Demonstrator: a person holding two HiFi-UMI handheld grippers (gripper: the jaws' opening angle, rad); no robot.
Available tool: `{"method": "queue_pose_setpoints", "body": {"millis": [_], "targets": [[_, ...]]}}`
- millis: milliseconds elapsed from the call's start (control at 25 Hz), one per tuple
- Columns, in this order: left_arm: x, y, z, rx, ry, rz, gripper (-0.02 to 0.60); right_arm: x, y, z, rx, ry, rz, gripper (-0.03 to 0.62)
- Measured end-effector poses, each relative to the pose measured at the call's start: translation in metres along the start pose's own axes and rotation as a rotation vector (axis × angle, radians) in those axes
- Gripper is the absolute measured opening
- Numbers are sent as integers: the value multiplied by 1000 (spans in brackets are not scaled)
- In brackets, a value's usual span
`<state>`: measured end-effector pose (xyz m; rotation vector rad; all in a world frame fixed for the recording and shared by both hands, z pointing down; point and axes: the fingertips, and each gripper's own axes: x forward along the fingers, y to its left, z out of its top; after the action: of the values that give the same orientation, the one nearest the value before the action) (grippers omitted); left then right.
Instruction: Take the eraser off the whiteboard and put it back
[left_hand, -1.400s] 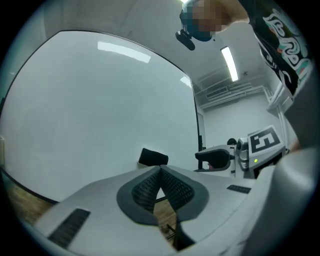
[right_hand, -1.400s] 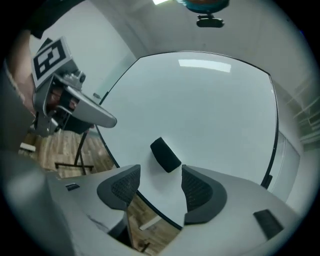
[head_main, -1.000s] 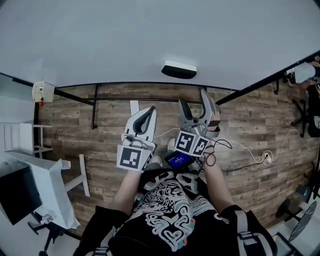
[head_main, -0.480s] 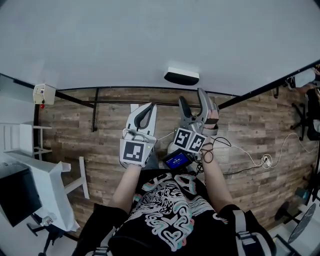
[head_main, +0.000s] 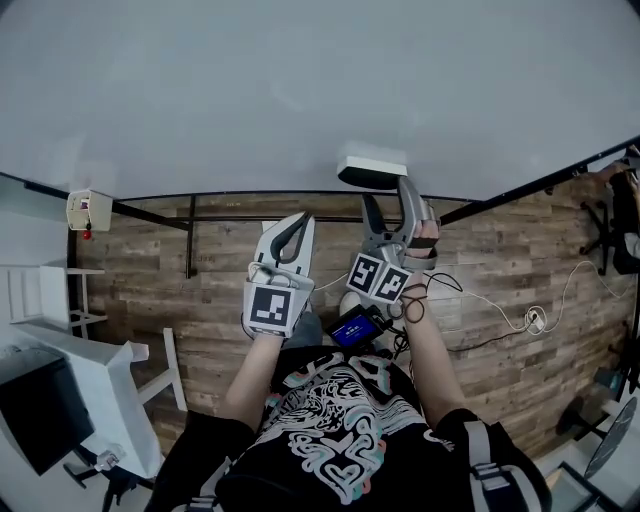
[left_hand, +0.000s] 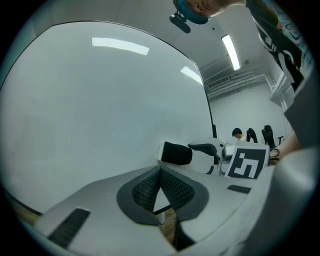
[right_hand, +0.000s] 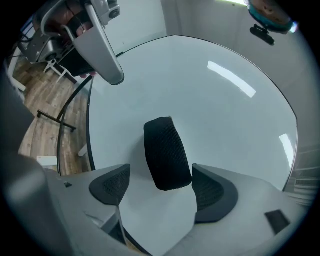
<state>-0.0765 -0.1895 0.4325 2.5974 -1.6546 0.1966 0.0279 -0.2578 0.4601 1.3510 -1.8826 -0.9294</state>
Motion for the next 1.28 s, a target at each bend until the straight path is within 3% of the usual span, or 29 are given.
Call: {"method": "queue_pose_setpoints", "body": {"millis": [320,680,800,1280], "targets": [[13,13,-6,-43,-1,-38,20,20,-8,6,-59,-13,-67,374],[12,33,-4,-81,-18,-18,18,28,-7,10,-131,-34,-101,365],[11,36,-6,-82,-15,-13,18,27,-6,9,-128,-37,-114,293],[7,36,-10,-78,-10,-9,19,24,-6,11,-85,-37,-111,285]]}}
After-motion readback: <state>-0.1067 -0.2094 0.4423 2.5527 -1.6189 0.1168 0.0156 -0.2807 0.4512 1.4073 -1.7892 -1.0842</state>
